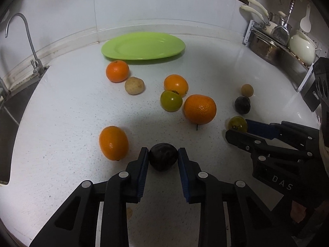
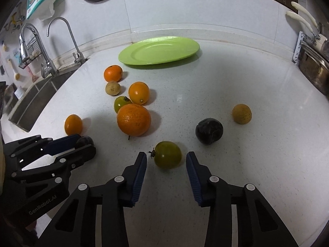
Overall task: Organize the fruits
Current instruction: 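Grasp the dark purple plum with the left tool while the right tool grasps a green-yellow fruit, then carry both fruits over the green plate and open both tools to release them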
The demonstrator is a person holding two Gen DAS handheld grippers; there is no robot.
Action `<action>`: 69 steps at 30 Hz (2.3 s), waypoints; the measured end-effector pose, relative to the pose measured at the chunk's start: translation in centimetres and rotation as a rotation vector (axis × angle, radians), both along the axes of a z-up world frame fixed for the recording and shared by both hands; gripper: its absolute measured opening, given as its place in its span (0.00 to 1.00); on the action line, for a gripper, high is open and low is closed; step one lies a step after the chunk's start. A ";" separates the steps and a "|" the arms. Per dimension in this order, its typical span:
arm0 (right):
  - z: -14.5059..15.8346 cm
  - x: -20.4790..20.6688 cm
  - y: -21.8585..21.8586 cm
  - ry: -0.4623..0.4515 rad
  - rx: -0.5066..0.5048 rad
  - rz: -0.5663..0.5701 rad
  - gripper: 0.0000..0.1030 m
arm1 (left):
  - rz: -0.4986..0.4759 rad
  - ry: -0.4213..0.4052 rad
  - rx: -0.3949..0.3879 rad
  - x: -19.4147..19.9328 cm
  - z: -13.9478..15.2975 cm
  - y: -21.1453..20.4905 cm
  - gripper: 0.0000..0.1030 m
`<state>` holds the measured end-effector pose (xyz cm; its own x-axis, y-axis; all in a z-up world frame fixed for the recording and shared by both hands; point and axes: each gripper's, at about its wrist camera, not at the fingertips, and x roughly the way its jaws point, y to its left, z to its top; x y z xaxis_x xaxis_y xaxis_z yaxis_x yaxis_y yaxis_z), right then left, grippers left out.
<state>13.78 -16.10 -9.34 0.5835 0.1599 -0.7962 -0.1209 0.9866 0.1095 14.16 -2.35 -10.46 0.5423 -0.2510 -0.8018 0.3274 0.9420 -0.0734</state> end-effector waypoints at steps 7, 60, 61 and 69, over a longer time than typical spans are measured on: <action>0.2 0.0 -0.1 0.001 0.008 -0.001 0.30 | -0.010 0.002 -0.011 0.3 0.3 0.1 0.28; 7.2 19.3 4.2 -0.022 0.051 0.063 0.30 | -0.197 -0.066 0.025 22.3 6.6 1.9 0.28; 6.7 19.9 4.1 -0.009 0.050 0.070 0.30 | -0.194 -0.053 0.023 22.8 6.2 1.8 0.28; 3.5 22.7 4.0 0.087 0.017 0.092 0.30 | -0.181 0.025 0.029 25.4 2.8 1.4 0.28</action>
<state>36.48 -12.13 -5.86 0.4950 0.2234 -0.8397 -0.1997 0.9698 0.1402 39.61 -0.90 -7.65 0.4703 -0.3195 -0.8226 0.4903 0.8696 -0.0574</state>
